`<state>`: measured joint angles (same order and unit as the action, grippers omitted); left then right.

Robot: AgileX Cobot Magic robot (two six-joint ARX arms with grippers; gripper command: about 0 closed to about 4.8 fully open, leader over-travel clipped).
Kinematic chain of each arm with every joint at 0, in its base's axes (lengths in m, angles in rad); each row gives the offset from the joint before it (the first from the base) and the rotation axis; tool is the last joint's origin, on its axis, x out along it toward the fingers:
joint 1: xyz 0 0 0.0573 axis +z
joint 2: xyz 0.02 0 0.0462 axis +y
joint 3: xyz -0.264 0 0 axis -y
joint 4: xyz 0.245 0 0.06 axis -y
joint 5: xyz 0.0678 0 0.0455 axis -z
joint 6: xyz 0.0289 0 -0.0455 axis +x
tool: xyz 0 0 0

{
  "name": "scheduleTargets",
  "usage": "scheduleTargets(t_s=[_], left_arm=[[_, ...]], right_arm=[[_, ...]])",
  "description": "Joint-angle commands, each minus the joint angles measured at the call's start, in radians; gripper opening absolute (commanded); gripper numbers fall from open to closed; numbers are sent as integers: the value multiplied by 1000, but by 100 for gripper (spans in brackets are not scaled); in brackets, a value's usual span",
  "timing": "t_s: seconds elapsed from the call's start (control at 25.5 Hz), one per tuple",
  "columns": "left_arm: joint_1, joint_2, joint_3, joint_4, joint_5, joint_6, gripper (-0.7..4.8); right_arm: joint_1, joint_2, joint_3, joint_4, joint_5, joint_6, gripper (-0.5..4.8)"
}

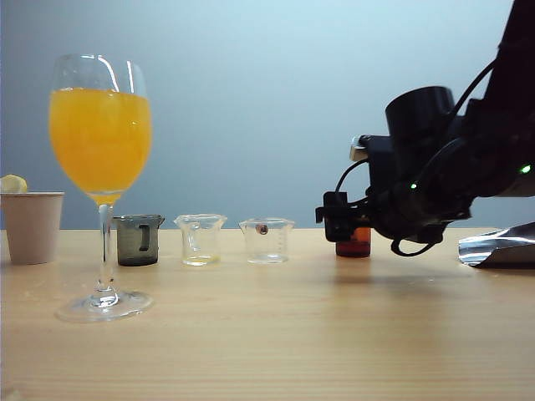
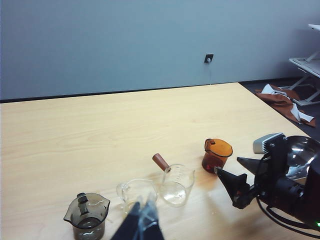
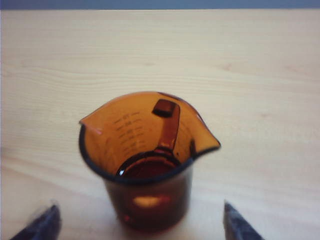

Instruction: Pick up the fourth measuring cup from the left, pour the grenadine inside into the goblet, and finally put the measuring cup back in its original place.

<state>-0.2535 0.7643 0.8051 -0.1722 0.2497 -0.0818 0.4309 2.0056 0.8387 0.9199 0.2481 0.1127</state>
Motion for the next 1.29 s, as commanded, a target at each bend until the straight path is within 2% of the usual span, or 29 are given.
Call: scheduleTargets(t_s=[0.04,0.31,0.55,0.71,0.94,0.98,1.02,1.06,1.29], left_arm=[[-1,2,5,10,-2,3,-5],[-1,2,5,3,-2,10,-6],[-1,2,5,-18,-2,48,-6],[-1,2,5,-35,-2,48,-6],[-1,2,5,-37,-2,48,-6],[-1,2,5,-37,-2,48,-5],[-1,2,5,-37,-2,48,-5],[-1,2,5,-37,-2,48,-5],[-1,2,5,-37,-2,48,-6]], right_arm=[[1,42,59,-9,10,-21,479],[0,149,201,-15,52,-19,479],[-2,202,307,-101,93,-7,479],[-2,221,315,-110,121,71,479],[-3,227,318,-105,154,75,479],[-3,227,318,-109,153,75,437],[-3,227,318,-115,152,75,308],[-3,227,318,-115,150,75,270],[-3,223,319,-105,150,60,259]])
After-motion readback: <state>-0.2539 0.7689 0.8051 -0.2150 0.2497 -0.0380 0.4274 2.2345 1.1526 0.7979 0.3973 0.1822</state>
